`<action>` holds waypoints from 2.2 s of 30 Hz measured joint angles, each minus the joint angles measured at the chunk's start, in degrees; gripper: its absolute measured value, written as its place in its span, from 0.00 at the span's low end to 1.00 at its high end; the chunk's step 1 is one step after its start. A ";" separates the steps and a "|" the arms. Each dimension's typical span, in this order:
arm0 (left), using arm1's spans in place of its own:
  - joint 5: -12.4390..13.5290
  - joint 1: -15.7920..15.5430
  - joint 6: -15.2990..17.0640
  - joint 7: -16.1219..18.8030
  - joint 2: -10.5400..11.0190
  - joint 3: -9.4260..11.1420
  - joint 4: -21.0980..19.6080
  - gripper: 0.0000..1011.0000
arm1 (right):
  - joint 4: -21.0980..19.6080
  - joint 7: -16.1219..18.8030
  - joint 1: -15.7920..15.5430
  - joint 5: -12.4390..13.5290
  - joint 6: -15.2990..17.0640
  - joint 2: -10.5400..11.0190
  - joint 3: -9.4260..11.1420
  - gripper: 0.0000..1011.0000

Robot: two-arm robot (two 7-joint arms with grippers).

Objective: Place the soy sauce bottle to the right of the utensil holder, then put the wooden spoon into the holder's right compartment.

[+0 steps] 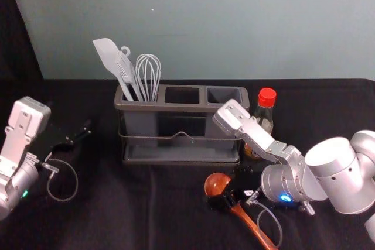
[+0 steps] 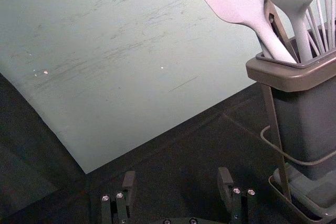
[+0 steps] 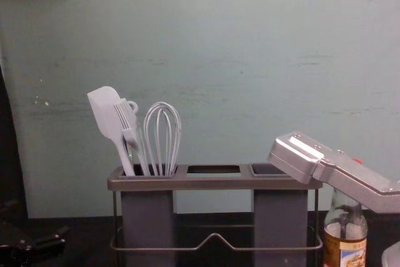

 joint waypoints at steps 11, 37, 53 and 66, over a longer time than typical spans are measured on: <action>0.00 0.00 0.00 0.00 0.00 0.00 0.00 1.00 | -0.90 0.27 -0.68 0.04 -0.57 0.32 0.81 0.83; 0.00 0.00 0.00 0.00 0.00 0.00 0.00 1.00 | -16.88 -0.18 -13.61 3.46 -36.59 4.48 16.37 0.83; 0.00 0.00 0.00 0.00 0.00 0.00 0.00 1.00 | -11.55 0.17 -6.71 5.79 -51.25 -0.60 17.72 0.83; 0.01 0.00 0.00 0.00 0.00 0.00 0.00 1.00 | -1.37 -0.55 2.71 2.39 -52.08 -5.16 15.13 0.83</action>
